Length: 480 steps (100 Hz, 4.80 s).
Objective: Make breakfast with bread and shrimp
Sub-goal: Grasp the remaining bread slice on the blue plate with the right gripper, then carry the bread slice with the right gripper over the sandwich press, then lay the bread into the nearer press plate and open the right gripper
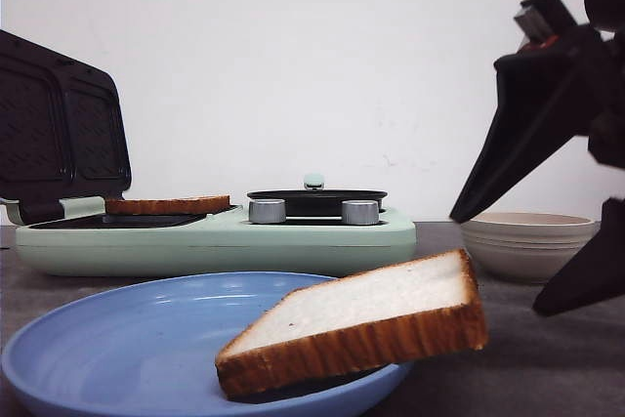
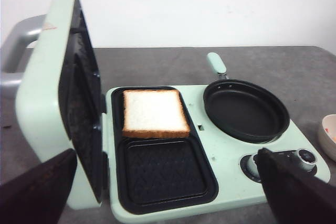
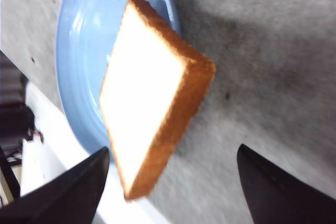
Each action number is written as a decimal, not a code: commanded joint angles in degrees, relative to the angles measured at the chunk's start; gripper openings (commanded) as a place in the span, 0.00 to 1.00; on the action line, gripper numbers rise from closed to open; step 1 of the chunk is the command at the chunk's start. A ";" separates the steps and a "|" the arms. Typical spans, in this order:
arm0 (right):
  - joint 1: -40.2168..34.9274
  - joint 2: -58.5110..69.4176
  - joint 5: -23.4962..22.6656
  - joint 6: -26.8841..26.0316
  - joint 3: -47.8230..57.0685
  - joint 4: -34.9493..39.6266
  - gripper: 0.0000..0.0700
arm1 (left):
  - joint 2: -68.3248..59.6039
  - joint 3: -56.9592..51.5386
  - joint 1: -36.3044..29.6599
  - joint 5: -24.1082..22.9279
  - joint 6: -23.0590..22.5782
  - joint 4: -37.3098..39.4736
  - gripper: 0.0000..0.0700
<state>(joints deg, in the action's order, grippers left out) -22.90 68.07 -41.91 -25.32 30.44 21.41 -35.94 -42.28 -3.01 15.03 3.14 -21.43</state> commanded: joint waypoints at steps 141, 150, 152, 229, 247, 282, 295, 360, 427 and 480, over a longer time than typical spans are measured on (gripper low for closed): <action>-4.35 6.14 -6.12 -14.69 -1.33 -25.18 0.00 | -0.31 -0.35 0.09 -1.70 0.13 -0.13 0.95; -4.37 5.09 -6.80 -17.55 -0.52 -28.46 0.00 | -0.33 -0.35 0.09 -1.95 0.11 -0.07 0.95; -4.35 4.87 -6.91 -18.12 -0.22 -29.07 0.00 | -0.33 -0.35 0.09 -1.95 0.04 -0.02 0.95; -4.87 17.27 -9.16 -13.22 36.98 -14.80 0.00 | -0.33 -0.35 1.46 -6.14 -1.27 4.31 0.96; -6.27 24.83 -9.09 -12.90 45.33 -13.40 0.00 | -0.28 -0.35 1.62 -6.12 -0.94 4.37 0.96; -11.10 39.71 -6.64 -13.11 56.81 -12.11 0.00 | -0.31 -0.35 1.60 -6.01 -0.55 4.37 0.96; -12.83 43.01 -4.22 -13.29 59.01 -12.07 0.00 | -0.28 -0.35 1.60 -6.01 -0.52 4.37 0.96; -14.51 52.09 6.19 -15.10 64.11 -12.96 0.00 | -0.28 -0.35 1.03 -6.01 -0.50 4.35 0.96; -16.37 53.55 8.26 -17.38 64.13 -15.52 0.00 | -0.31 -0.35 0.35 -5.99 -0.44 4.35 0.96; -16.76 54.07 6.69 -20.52 64.13 -20.52 0.00 | -0.31 -0.35 0.35 -5.99 -0.28 4.46 0.96</action>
<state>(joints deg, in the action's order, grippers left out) -38.96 120.46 -34.68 -45.10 92.88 1.48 -35.99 -42.26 -2.52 9.02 2.52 -17.72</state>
